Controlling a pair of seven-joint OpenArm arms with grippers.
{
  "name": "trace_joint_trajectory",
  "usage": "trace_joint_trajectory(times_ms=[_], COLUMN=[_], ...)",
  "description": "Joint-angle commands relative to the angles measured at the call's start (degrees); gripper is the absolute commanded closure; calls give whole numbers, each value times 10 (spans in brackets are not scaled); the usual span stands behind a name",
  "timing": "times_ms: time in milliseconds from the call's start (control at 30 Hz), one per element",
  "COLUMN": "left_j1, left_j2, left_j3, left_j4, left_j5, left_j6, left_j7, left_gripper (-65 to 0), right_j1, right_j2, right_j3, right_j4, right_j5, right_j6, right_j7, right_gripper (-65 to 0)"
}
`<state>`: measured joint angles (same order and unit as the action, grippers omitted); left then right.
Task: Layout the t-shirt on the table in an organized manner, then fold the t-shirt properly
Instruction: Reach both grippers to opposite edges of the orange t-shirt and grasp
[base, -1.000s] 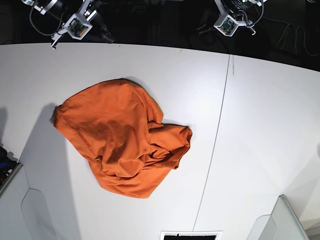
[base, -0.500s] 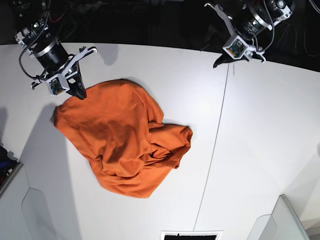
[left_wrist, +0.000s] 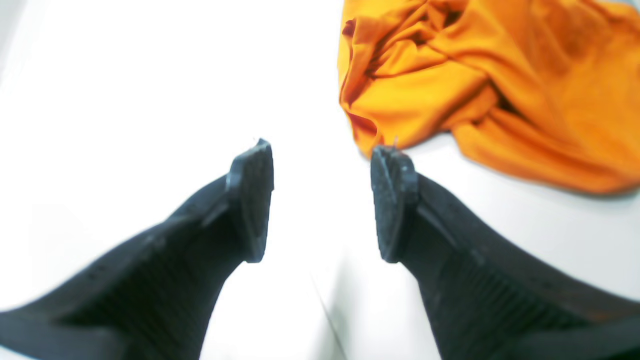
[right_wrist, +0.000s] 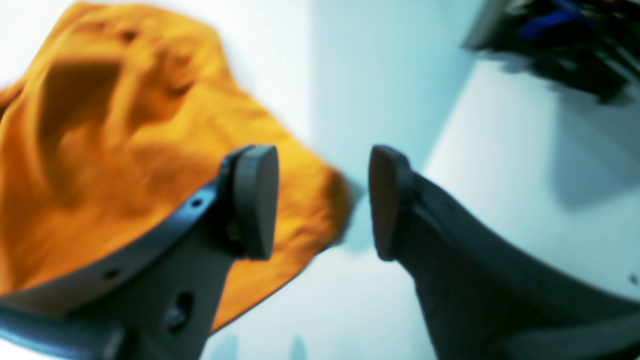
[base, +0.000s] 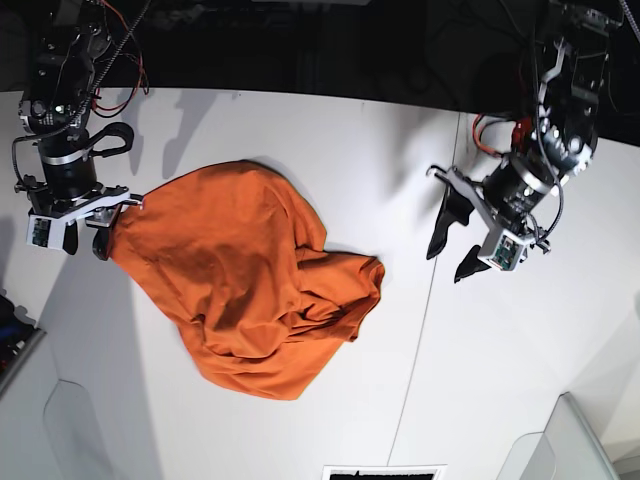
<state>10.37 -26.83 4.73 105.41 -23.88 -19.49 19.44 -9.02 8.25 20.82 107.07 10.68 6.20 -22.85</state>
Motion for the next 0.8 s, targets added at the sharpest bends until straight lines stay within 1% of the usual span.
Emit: trace_joint_trajectory(times_ms=[0,67,133,200,233,267,300,367,433,500,567,633,700,767], left_j1=[-36,-90,-138,-180,-199,-215,-231,-258,-276,-285,-289,-293,-300,-307], left_j2=[4,20,35,50,58,66,74,89,99,107,113,117,122,127], left_j3=[11,43,78,102,108,111,111,111,111,111,111,111,111,111], left_j4=[-14,-68,-121,-169,-190,-211,-231,-270,-304,-332,-357,-381,-403,-419], left_j5=[-12,-12,-11,-7,-5,-3,3,15,14,14,14,14,14,14], left_j6=[-9,-21,-22,-22,-22,-22,-22,-22,-25,-42,-56,-56,-56,-56], left_j7=[-16,-16,-16,-16,-16,-16,-16,-16,-16,-16,-25,-44,-60,-61], left_gripper=[-333,-333,-333,-333,-333,-333,-333,-333,-333,-333,-333,-333,-333,-329], right_j1=[6,10,11,11,12,15,20,36,55,76,99,120,135,139], right_j2=[3,3,3,3,3,3,3,3,3,3,3,3,3,3], right_j3=[14,32,40,40,40,40,40,40,40,40,40,40,38,34], right_j4=[3,-13,-36,-62,-76,-90,-105,-132,-158,-190,-224,-254,-274,-278], right_j5=[1,8,15,25,31,38,39,39,49,61,63,63,64,70], right_j6=[-3,-3,1,12,23,32,38,59,72,86,91,96,121,134], right_j7=[8,1,1,2,3,3,3,3,3,3,2,1,-2,-2], right_gripper=[-296,-296,-305,-363,-393,-414,-420,-420,-420,-420,-420,-420,-420,-417])
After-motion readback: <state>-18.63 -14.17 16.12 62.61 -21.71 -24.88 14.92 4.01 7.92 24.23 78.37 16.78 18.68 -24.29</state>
